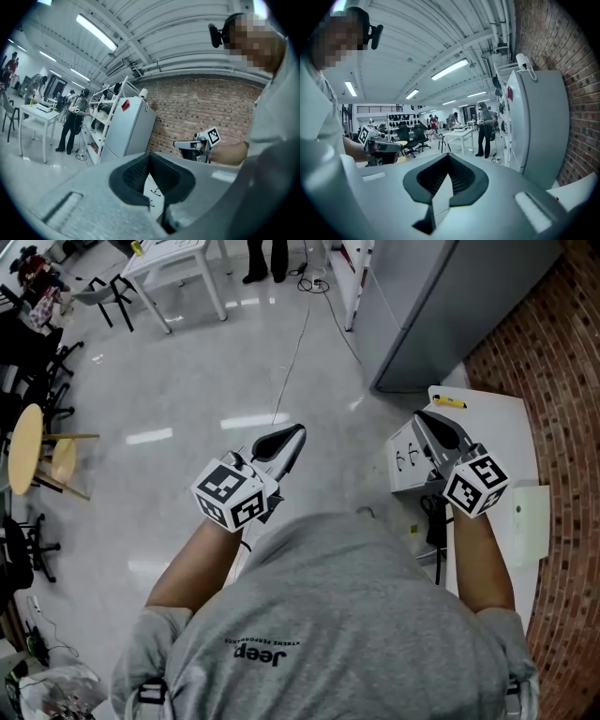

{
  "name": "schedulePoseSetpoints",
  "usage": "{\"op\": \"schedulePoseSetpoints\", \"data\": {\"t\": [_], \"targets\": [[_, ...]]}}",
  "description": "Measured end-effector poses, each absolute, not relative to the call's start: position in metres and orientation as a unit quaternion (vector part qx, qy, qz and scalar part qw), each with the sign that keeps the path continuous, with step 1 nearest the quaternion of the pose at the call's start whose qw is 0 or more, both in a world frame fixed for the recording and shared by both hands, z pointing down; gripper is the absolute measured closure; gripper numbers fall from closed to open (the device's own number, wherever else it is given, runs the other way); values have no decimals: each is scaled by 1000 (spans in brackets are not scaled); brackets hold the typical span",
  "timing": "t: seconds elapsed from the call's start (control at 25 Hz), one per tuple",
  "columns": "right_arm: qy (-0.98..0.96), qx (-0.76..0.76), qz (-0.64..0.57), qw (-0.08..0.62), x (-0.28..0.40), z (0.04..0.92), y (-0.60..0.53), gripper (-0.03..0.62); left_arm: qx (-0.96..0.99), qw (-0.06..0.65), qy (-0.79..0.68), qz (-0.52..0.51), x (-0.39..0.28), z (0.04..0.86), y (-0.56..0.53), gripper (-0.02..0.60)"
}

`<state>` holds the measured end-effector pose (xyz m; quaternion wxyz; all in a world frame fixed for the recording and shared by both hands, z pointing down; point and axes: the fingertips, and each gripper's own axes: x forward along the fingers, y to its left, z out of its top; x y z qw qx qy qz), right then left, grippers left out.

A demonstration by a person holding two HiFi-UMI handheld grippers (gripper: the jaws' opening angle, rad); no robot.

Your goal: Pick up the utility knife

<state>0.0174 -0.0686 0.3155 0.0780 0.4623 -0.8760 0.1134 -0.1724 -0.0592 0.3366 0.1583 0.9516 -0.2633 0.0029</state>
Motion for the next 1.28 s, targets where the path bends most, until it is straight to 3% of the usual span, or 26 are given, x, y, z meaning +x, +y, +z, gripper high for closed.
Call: {"op": "schedulePoseSetpoints", "data": {"t": [0.72,1.28], "targets": [[-935,327,122,57,143,325,-249,583,908,170,-382,-4,-25,345,-197,581],[-912,391,117,46,124,331,-293,583,922,159,-352,-7,-65,333,-263,581]]}}
